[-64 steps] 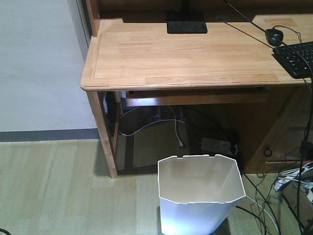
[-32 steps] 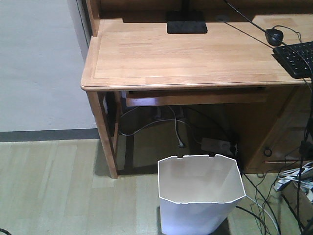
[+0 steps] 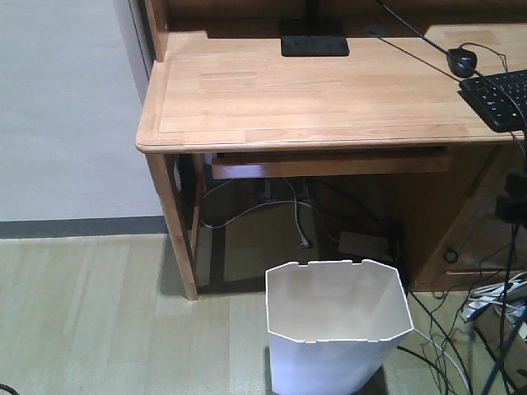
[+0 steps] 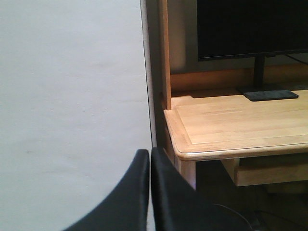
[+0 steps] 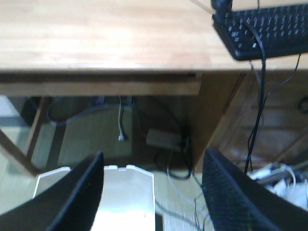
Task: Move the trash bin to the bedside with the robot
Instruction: 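Lower the right gripper onto the rim of the white trash bin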
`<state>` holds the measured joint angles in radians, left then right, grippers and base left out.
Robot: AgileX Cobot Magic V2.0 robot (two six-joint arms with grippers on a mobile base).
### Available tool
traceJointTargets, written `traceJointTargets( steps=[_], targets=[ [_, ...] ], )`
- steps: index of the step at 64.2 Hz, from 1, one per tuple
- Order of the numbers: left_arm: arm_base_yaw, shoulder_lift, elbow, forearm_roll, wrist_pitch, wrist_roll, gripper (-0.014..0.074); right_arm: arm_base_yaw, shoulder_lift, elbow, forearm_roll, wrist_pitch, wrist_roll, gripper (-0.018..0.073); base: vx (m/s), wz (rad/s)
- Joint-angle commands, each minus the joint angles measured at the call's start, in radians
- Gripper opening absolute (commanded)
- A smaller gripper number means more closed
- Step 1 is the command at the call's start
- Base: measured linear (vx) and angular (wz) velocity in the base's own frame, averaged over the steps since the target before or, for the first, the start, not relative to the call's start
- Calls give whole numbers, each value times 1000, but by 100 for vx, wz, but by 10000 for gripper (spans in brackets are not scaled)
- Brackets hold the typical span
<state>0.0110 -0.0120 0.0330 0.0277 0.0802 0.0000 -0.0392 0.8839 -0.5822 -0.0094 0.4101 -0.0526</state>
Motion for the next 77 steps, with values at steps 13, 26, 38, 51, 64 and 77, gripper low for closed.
traceJointTargets(
  steps=[13,26,38,51,64,77],
  targets=[
    [-6,-15,12,-9,-75,-14,-6,0,248,-156,-4,-15,18,541,0,0],
    [-6,-15,12,-9,-75,-14,-6,-26,444,-266,15,92,36,576,0,0],
    [-6,-15,12,-9,-75,-14,-6,-123,633,-352,88,158,-46,577,0,0],
    [-6,-15,12,-9,-75,-14,-6,-186,835,-370,305,106,-360,575,0,0],
    [-6,-15,12,-9,-75,-14,-6,-181,1015,-379,400,-50,-556,575,0,0],
    [-6,-15,12,-9,-75,-14,-6,-181,1215,-463,413,-82,-607,575,0,0]
  ],
)
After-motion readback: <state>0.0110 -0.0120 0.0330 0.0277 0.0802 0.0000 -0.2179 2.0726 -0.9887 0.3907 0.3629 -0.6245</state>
